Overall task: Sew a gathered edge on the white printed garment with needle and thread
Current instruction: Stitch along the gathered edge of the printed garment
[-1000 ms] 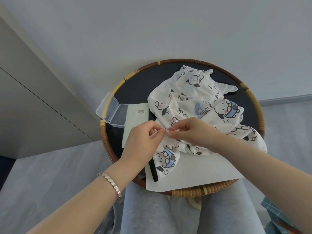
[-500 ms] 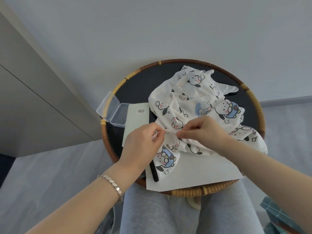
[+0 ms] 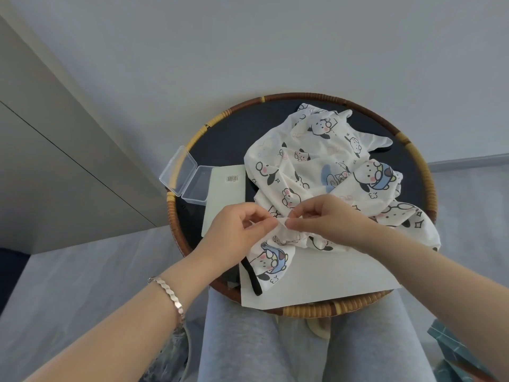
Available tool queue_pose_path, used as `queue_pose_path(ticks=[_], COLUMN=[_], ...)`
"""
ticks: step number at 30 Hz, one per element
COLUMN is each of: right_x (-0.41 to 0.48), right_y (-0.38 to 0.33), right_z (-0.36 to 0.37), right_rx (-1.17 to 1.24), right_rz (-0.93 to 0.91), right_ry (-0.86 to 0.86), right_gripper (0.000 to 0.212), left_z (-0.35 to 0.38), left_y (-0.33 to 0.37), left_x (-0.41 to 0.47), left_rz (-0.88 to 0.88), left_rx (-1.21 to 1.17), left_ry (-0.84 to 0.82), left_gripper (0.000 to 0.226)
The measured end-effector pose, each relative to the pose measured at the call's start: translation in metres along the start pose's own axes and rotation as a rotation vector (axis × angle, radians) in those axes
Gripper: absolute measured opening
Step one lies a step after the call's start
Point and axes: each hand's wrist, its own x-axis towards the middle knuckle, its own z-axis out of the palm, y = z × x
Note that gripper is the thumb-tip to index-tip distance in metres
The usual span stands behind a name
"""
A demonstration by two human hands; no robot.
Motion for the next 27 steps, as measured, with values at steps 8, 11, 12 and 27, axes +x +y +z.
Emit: queue_pose_path(ticks=[8,11,12,27], right_x=[-0.002,-0.011,-0.015,-0.026], right_y=[-0.001,-0.003,-0.004,-0.003], right_z=[0.015,0.027,0.03,0.045], right_rx=[0.03,0.105,0.08,0.147], right_rz=[0.007,-0.008,-0.02,0.049], right_ry=[0.248,0.273,0.258,0.14], right_gripper=[0.01,0.024,0.026,0.014], left_z=[0.001,0.001,0.001,0.002], left_y=[-0.003,-0.003,-0.003,-0.004], left_x=[0.002,0.002,0.001,0.0], left_rz=[-0.205,-0.201,-0.198,-0.155], left_rx=[-0.127,-0.134,-0.136,-0.101], left_ry=[0.026,0.063,0.064,0.09], left_gripper=[0.003,0.003,0.003,0.002])
